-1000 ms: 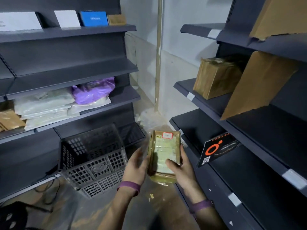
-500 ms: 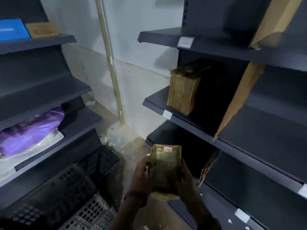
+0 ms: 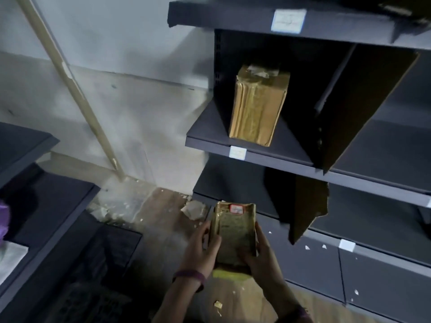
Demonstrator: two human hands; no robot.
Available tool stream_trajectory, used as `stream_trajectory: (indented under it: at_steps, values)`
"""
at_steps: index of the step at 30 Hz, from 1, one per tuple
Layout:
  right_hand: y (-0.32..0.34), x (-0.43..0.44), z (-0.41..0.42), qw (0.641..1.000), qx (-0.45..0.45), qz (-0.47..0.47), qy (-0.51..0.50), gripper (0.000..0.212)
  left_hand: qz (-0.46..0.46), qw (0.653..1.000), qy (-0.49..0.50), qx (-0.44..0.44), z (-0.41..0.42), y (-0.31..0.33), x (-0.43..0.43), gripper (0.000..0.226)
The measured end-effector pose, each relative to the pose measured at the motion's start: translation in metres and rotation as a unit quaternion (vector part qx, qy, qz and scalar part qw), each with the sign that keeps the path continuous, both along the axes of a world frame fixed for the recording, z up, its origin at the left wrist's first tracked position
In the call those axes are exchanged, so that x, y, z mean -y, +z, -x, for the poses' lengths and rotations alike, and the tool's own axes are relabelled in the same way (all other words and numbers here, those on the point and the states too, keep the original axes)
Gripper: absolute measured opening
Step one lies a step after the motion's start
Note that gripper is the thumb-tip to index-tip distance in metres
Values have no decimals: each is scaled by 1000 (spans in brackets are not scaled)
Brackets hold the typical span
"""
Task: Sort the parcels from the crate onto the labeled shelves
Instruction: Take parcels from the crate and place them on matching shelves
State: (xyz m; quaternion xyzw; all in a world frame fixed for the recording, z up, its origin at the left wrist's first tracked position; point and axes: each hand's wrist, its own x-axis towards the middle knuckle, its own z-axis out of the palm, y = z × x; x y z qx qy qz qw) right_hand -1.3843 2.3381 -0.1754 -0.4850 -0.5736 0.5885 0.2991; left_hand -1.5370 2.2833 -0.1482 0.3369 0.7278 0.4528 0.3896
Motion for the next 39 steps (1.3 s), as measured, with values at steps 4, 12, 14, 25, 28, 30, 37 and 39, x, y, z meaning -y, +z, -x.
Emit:
stream_trajectory:
  at_steps: [4, 12, 14, 25, 28, 30, 37, 39]
  values:
    - [-8, 10, 4, 1000, -2, 22, -22, 66, 13, 999, -41, 4, 5, -15, 1, 26]
    - [-32, 28, 1, 996, -13, 51, -73, 71, 70, 991, -114, -23, 8, -36, 5, 52]
    - [-35, 30, 0, 995, -17, 57, -82, 71, 71, 989, -129, -32, 7, -37, 6, 51]
    - [-46, 28, 7, 993, -36, 82, -74, 63, 82, 984, -149, -51, 10, -50, 4, 55]
    - [-46, 7, 13, 994, -28, 78, -76, 54, 72, 982, -166, -58, 12, -47, -14, 57]
    - [-53, -18, 18, 991, -26, 85, -105, 51, 55, 981, -178, -54, 15, -46, -40, 53]
    - [-78, -120, 37, 985, 16, 84, -149, 74, 45, 979, -191, -51, 32, -66, -145, 80]
    - [-88, -143, 40, 990, 13, 67, -120, 59, 23, 981, -191, -32, 36, -74, -170, 89]
